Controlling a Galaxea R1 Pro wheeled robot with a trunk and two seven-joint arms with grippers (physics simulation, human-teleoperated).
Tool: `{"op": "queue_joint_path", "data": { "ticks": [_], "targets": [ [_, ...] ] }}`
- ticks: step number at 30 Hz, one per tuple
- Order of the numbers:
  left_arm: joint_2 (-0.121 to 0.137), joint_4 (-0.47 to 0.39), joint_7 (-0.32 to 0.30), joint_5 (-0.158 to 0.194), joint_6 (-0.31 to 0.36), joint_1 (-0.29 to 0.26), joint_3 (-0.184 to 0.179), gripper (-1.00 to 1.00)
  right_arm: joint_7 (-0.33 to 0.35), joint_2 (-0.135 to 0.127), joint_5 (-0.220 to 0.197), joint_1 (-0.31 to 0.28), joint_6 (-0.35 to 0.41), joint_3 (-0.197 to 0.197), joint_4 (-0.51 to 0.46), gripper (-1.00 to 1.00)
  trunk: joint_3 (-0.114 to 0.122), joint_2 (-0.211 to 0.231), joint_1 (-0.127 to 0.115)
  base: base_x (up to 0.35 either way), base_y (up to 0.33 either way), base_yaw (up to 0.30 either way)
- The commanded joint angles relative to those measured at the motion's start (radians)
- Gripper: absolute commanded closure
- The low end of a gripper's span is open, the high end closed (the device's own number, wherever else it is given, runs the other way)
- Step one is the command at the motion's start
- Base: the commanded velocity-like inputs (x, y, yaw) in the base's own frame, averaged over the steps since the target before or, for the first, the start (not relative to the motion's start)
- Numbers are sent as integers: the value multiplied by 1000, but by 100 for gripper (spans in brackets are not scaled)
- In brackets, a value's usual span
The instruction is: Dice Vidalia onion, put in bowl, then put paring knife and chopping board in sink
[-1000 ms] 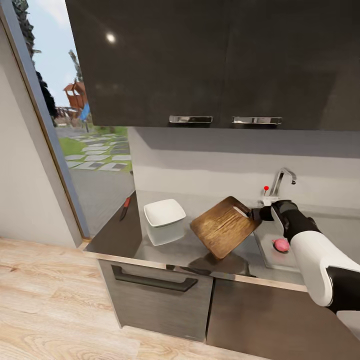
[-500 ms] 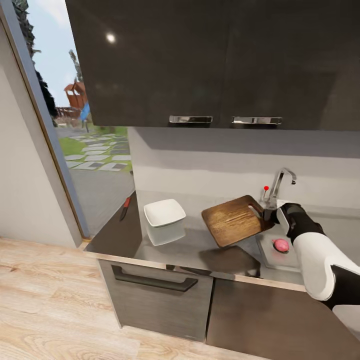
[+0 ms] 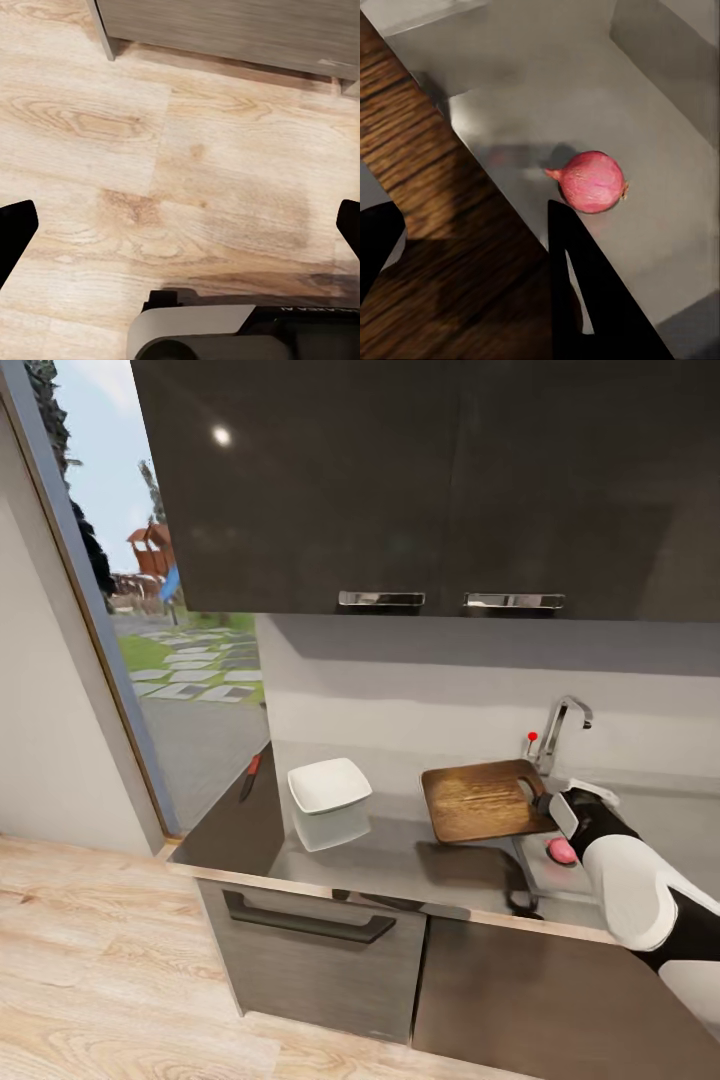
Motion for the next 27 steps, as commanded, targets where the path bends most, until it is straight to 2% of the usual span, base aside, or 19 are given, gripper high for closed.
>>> {"op": "queue_joint_path", "data": {
  "ticks": [1, 12, 19, 27],
  "targets": [
    [-1, 0, 0, 1, -2, 0, 2, -100, -13, 1, 9, -1, 4, -10, -1, 100, -1, -1, 0, 0, 0, 0],
    [-1, 0, 0, 3, -2, 0, 2, -100, -41, 4, -11, -1, 6, -21, 6, 100, -1, -1, 0, 0, 0, -31],
    [0, 0, 0, 3, -2, 0, 2, -100, -42, 8, -13, -1, 7, -21, 10, 100, -1, -1, 0, 0, 102, -236],
    [-1, 0, 0, 3, -2, -1, 2, -100, -42, 9, -13, -1, 8, -21, 11, 100, -1, -1, 0, 0, 261, -263]
  ]
}}
